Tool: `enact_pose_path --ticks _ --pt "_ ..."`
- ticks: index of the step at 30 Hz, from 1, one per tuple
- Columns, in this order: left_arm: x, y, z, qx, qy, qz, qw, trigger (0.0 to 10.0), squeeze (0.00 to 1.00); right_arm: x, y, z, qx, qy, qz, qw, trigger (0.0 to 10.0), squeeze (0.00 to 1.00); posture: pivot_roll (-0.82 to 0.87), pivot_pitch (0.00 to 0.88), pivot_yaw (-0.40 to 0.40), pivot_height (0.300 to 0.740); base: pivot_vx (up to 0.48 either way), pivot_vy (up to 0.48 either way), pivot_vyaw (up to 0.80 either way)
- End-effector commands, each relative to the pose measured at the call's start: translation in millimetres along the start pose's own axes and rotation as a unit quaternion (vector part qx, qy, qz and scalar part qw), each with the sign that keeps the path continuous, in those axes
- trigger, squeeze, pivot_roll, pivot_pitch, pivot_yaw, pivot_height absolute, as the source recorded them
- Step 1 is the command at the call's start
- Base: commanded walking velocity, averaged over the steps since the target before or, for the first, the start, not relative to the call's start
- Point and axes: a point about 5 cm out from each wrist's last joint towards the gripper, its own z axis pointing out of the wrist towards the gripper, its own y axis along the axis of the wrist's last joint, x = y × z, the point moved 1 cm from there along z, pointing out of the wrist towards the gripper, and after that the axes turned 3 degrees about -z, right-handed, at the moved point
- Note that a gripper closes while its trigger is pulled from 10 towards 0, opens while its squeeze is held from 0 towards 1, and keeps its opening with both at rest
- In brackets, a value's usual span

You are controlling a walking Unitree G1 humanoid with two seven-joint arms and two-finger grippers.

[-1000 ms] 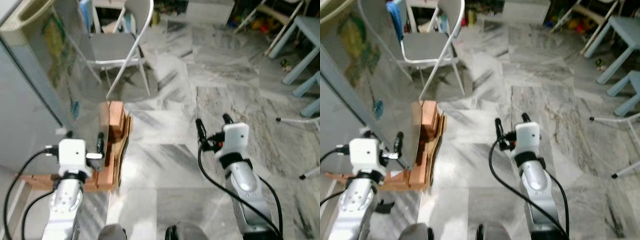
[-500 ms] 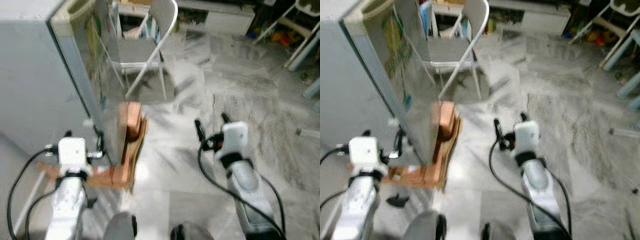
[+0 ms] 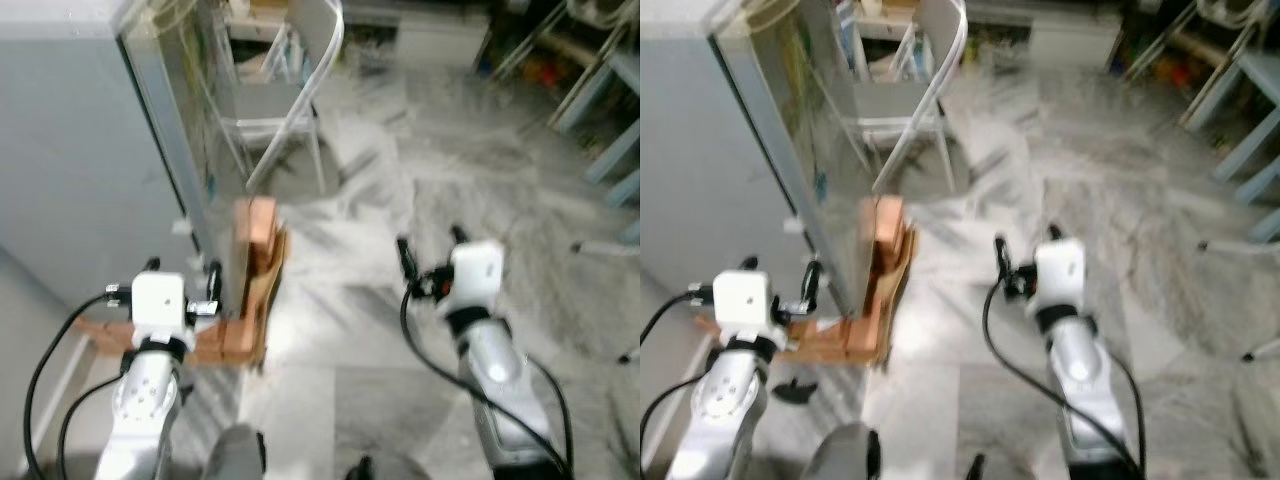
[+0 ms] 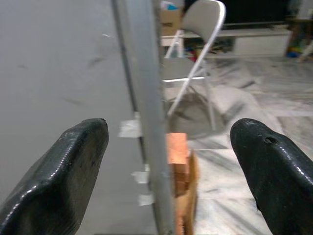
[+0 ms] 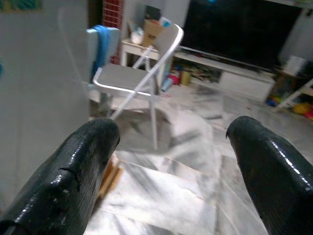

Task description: Restocking fridge

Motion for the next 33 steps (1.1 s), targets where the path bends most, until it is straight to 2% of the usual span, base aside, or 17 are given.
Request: enact_pose_path --ticks 1,18,27,33 --pt "-1.2 2 -0.2 -0.003 -0.004 0.001 1.000 10.0 0.00 -2.9 4 1.5 -0.007 -0.002 -0.006 1.000 10.0 0.00 0.07 0.100 -0.053 0.740 0.420 0.000 0.00" --pt "-4.8 2 1.0 -0.001 -0.012 -0.002 1.000 10.0 0.00 -1.6 3 2.9 -0.006 -0.003 -0.007 1.000 10.0 0.00 0.07 0.117 -0.053 0.740 0.375 0.000 0.00" --pt "-5.8 1 0.2 0.001 -0.013 -0.013 1.000 10.0 0.00 -1.6 1 4.7 0.000 -0.006 -0.003 1.000 10.0 0.00 0.07 0.116 -0.056 0.740 0.000 0.000 0.00" --pt "-7.3 0 10.5 -0.001 -0.030 -0.010 0.999 10.0 0.00 -0.3 2 6.6 -0.001 -0.001 -0.003 1.000 10.0 0.00 0.07 0.120 -0.064 0.740 0.000 0.000 -0.70"
